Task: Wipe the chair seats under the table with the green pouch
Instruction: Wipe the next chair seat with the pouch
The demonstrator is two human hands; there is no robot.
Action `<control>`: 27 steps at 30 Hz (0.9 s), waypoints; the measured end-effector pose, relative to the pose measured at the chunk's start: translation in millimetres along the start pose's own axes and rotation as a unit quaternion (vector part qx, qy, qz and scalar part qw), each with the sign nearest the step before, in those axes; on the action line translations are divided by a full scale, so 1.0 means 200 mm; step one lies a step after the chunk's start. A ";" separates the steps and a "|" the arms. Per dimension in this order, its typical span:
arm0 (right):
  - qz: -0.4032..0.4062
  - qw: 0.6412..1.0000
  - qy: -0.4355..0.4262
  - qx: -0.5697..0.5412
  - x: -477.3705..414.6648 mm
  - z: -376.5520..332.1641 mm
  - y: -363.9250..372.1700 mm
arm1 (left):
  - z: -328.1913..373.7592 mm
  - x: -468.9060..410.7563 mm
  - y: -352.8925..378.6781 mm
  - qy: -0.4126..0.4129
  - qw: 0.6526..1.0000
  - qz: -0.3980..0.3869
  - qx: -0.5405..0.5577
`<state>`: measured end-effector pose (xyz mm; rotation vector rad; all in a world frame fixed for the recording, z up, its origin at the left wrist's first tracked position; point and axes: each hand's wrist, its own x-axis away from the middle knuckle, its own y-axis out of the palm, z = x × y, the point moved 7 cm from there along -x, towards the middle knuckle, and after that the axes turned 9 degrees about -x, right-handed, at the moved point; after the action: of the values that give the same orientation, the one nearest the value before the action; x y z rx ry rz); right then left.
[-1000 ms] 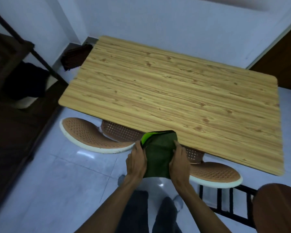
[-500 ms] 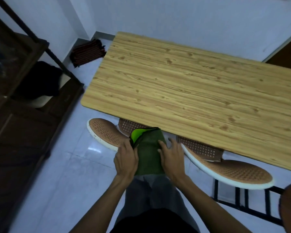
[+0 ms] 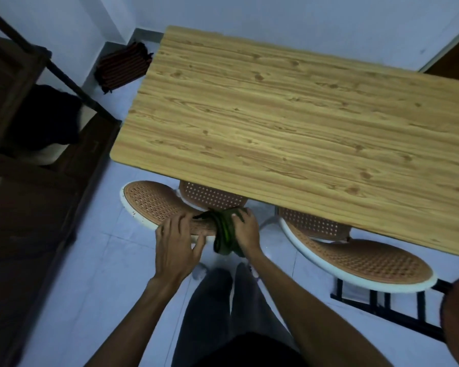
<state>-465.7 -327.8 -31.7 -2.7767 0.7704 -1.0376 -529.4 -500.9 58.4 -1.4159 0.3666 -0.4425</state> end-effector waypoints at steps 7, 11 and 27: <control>-0.041 0.956 0.196 -0.213 -0.16 0.11 -0.08 | -0.04 0.01 -0.04 0.077 0.997 0.010 -0.005; -0.050 0.987 0.115 -0.102 -0.11 0.02 -0.07 | -0.08 0.01 -0.05 0.112 0.993 0.008 0.029; 0.088 0.969 -0.099 -0.211 0.60 -0.11 0.14 | 0.07 0.11 -0.01 0.307 0.947 -0.073 0.059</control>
<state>-414.2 -408.2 49.7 -3.0086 1.3097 -0.6112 -503.5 -499.0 62.4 -1.1676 0.7254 -1.0167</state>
